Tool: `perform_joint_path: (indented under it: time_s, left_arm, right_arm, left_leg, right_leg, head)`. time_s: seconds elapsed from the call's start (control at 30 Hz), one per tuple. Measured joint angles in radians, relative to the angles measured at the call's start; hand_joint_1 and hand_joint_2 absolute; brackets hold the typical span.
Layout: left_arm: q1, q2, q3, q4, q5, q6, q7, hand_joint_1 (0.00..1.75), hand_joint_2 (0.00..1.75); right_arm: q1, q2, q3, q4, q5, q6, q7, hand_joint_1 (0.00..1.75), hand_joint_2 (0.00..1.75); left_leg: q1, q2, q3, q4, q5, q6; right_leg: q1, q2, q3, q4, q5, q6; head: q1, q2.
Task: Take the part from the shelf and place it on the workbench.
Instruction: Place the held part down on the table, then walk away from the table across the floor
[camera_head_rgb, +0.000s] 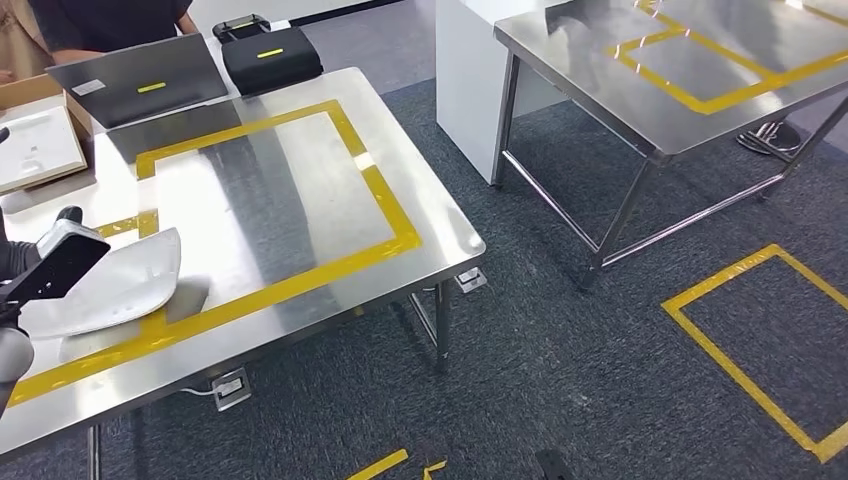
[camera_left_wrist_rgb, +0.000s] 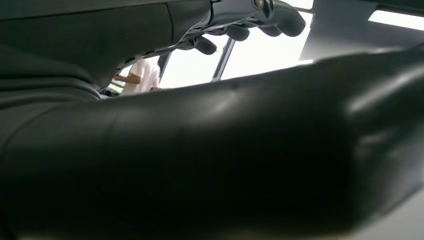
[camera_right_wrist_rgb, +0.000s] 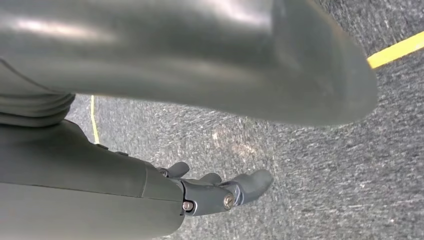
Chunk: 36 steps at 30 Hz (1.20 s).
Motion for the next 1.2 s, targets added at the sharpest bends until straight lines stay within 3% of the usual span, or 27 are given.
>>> perform_joint_path:
  time_s: [0.07, 0.1, 0.2, 0.23, 0.27, 0.3, 0.4, 0.43, 0.5, 0.57, 0.63, 0.7, 0.73, 0.8, 0.83, 0.87, 0.93, 0.97, 1.0, 1.07, 1.13, 1.2]
  left_arm:
    - [0.025, 0.008, -0.004, -0.043, -0.018, 0.002, 0.019, 0.00, 0.00]
    - [0.037, 0.013, -0.006, -0.064, -0.025, 0.003, 0.028, 0.00, 0.00]
    - [0.062, 0.021, -0.011, -0.118, -0.033, 0.003, 0.041, 0.00, 0.00]
    - [0.069, 0.021, -0.012, -0.129, -0.034, 0.003, 0.042, 0.00, 0.00]
    - [0.075, 0.022, -0.013, -0.138, -0.034, 0.003, 0.043, 0.00, 0.00]
    - [0.080, 0.023, -0.014, -0.146, -0.034, 0.003, 0.043, 0.00, 0.00]
    - [0.083, 0.029, -0.014, -0.175, -0.045, 0.007, 0.046, 0.00, 0.00]
    - [0.082, 0.030, -0.014, -0.184, -0.053, 0.010, 0.049, 0.00, 0.00]
    - [0.083, 0.033, -0.015, -0.199, -0.073, 0.018, 0.055, 0.00, 0.00]
    - [0.098, 0.035, -0.016, -0.220, -0.105, 0.029, 0.068, 0.00, 0.00]
    - [0.124, 0.041, -0.016, -0.261, -0.150, 0.040, 0.090, 0.00, 0.00]
    - [0.154, 0.051, -0.017, -0.306, -0.188, 0.046, 0.113, 0.00, 0.00]
    - [0.170, 0.057, -0.017, -0.326, -0.201, 0.047, 0.120, 0.00, 0.00]
    - [0.198, 0.067, -0.018, -0.357, -0.211, 0.048, 0.127, 0.00, 0.00]
    - [0.208, 0.072, -0.019, -0.371, -0.215, 0.049, 0.129, 0.00, 0.00]
    - [0.214, 0.076, -0.020, -0.385, -0.218, 0.049, 0.131, 0.00, 0.00]
    - [0.222, 0.085, -0.023, -0.408, -0.223, 0.050, 0.134, 0.00, 0.00]
    - [0.224, 0.088, -0.024, -0.417, -0.226, 0.051, 0.136, 0.00, 0.00]
    - [0.226, 0.091, -0.025, -0.425, -0.229, 0.051, 0.139, 0.00, 0.00]
    - [0.236, 0.094, -0.028, -0.439, -0.242, 0.053, 0.149, 0.00, 0.00]
    - [0.260, 0.102, -0.029, -0.463, -0.260, 0.058, 0.166, 0.00, 0.00]
    - [0.294, 0.109, -0.028, -0.498, -0.277, 0.062, 0.178, 0.00, 0.00]
  right_arm:
    - [-0.003, 0.002, -0.002, 0.000, -0.001, 0.002, -0.006, 0.00, 0.00]
    - [-0.005, 0.002, -0.003, 0.000, -0.002, 0.002, -0.008, 0.00, 0.00]
    - [-0.006, 0.004, -0.006, 0.000, -0.003, 0.004, -0.010, 0.00, 0.00]
    - [-0.006, 0.004, -0.006, 0.000, -0.003, 0.004, -0.010, 0.00, 0.00]
    - [-0.006, 0.004, -0.006, 0.000, -0.004, 0.004, -0.010, 0.00, 0.00]
    - [-0.006, 0.004, -0.006, 0.000, -0.004, 0.004, -0.010, 0.00, 0.00]
    - [-0.006, 0.009, -0.007, 0.000, -0.005, 0.005, -0.011, 0.00, 0.00]
    - [-0.006, 0.011, -0.007, -0.001, -0.005, 0.006, -0.012, 0.00, 0.00]
    - [-0.007, 0.012, -0.007, -0.002, -0.007, 0.006, -0.012, 0.00, 0.00]
    - [-0.007, 0.013, -0.008, -0.001, -0.010, 0.007, -0.007, 0.00, 0.00]
    - [-0.007, 0.014, -0.010, -0.001, -0.011, 0.007, -0.001, 0.00, 0.00]
    - [-0.006, 0.014, -0.013, -0.002, -0.011, 0.007, 0.002, 0.00, 0.00]
    - [-0.006, 0.014, -0.014, -0.002, -0.011, 0.007, 0.001, 0.00, 0.00]
    - [-0.006, 0.014, -0.015, -0.002, -0.011, 0.007, 0.001, 0.00, 0.00]
    - [-0.006, 0.014, -0.015, -0.002, -0.011, 0.007, 0.001, 0.00, 0.00]
    - [-0.007, 0.014, -0.016, -0.002, -0.011, 0.007, 0.001, 0.00, 0.00]
    - [-0.008, 0.016, -0.016, -0.002, -0.012, 0.007, 0.001, 0.00, 0.00]
    - [-0.008, 0.017, -0.016, -0.002, -0.012, 0.007, 0.001, 0.00, 0.00]
    - [-0.008, 0.018, -0.016, -0.002, -0.013, 0.007, 0.001, 0.00, 0.00]
    - [-0.009, 0.018, -0.017, -0.002, -0.014, 0.007, 0.001, 0.00, 0.00]
    - [-0.010, 0.018, -0.019, -0.002, -0.015, 0.006, 0.001, 0.00, 0.00]
    - [-0.010, 0.018, -0.022, -0.002, -0.015, 0.006, 0.001, 0.00, 0.00]
  left_leg:
    - [0.003, 0.001, -0.010, 0.012, -0.015, -0.006]
    - [0.003, 0.002, -0.024, 0.045, -0.045, -0.005]
    - [-0.011, 0.004, -0.079, 0.225, -0.171, 0.010]
    - [-0.017, 0.004, -0.081, 0.261, -0.192, 0.017]
    - [-0.023, 0.004, -0.066, 0.263, -0.195, 0.027]
    - [-0.032, 0.004, -0.032, 0.228, -0.184, 0.040]
    - [-0.061, 0.006, 0.094, 0.052, -0.152, 0.088]
    - [-0.068, 0.007, 0.110, 0.022, -0.148, 0.097]
    - [-0.075, 0.008, 0.110, 0.005, -0.131, 0.102]
    - [-0.069, 0.010, 0.110, -0.014, -0.102, 0.101]
    - [-0.061, 0.014, 0.097, -0.030, -0.067, 0.100]
    - [-0.057, 0.015, 0.068, -0.031, -0.043, 0.100]
    - [-0.055, 0.016, 0.052, -0.030, -0.032, 0.097]
    - [-0.047, 0.018, 0.018, -0.023, -0.013, 0.088]
    - [-0.042, 0.019, 0.001, -0.015, -0.005, 0.082]
    - [-0.040, 0.019, -0.015, -0.006, 0.002, 0.074]
    - [-0.039, 0.017, -0.035, 0.010, 0.012, 0.061]
    - [-0.040, 0.016, -0.038, 0.014, 0.017, 0.055]
    - [-0.040, 0.015, -0.037, 0.013, 0.023, 0.049]
    - [-0.039, 0.013, -0.044, 0.016, 0.016, 0.038]
    - [-0.036, 0.012, -0.069, 0.072, -0.057, 0.028]
    - [-0.035, 0.011, -0.101, 0.191, -0.151, 0.022]
  right_leg:
    - [0.003, -0.001, -0.011, 0.000, 0.013, -0.021]
    - [0.005, -0.002, -0.019, -0.002, 0.020, -0.030]
    - [0.018, -0.004, -0.047, -0.004, 0.044, -0.045]
    - [0.024, -0.005, -0.057, -0.004, 0.052, -0.049]
    - [0.031, -0.005, -0.067, -0.004, 0.060, -0.052]
    - [0.037, -0.006, -0.077, -0.005, 0.069, -0.055]
    - [0.048, -0.006, -0.094, -0.010, 0.095, -0.055]
    - [0.046, -0.007, -0.094, -0.014, 0.103, -0.051]
    - [0.041, -0.008, -0.091, -0.025, 0.117, -0.038]
    - [0.040, -0.009, -0.094, -0.022, 0.110, -0.027]
    - [0.040, -0.009, -0.114, 0.042, 0.034, -0.018]
    - [0.036, -0.010, -0.139, 0.156, -0.060, -0.007]
    - [0.033, -0.010, -0.140, 0.201, -0.079, -0.002]
    - [0.028, -0.011, -0.102, 0.207, -0.054, 0.008]
    - [0.025, -0.012, -0.059, 0.163, -0.031, 0.014]
    - [0.023, -0.012, -0.010, 0.100, -0.029, 0.020]
    - [0.022, -0.008, 0.053, 0.009, -0.044, 0.007]
    - [0.024, -0.005, 0.059, -0.008, -0.056, -0.005]
    - [0.025, -0.002, 0.054, -0.007, -0.052, -0.022]
    - [0.024, -0.006, 0.043, -0.009, -0.039, -0.041]
    - [0.022, -0.009, 0.023, -0.012, -0.016, -0.054]
    - [0.023, -0.010, -0.001, -0.012, 0.005, -0.058]
  head:
    - [-0.002, 0.000]
    - [-0.003, 0.000]
    - [-0.004, 0.000]
    - [-0.004, 0.000]
    - [-0.004, 0.000]
    - [-0.004, 0.000]
    - [0.000, 0.000]
    - [0.001, 0.000]
    - [0.000, 0.000]
    - [-0.002, 0.000]
    - [-0.002, 0.000]
    - [0.000, 0.000]
    - [0.000, 0.000]
    - [0.000, 0.000]
    - [0.000, 0.000]
    - [0.002, 0.000]
    - [0.007, 0.000]
    - [0.009, 0.000]
    - [0.009, 0.000]
    - [0.006, 0.000]
    - [0.005, 0.000]
    - [0.004, 0.000]
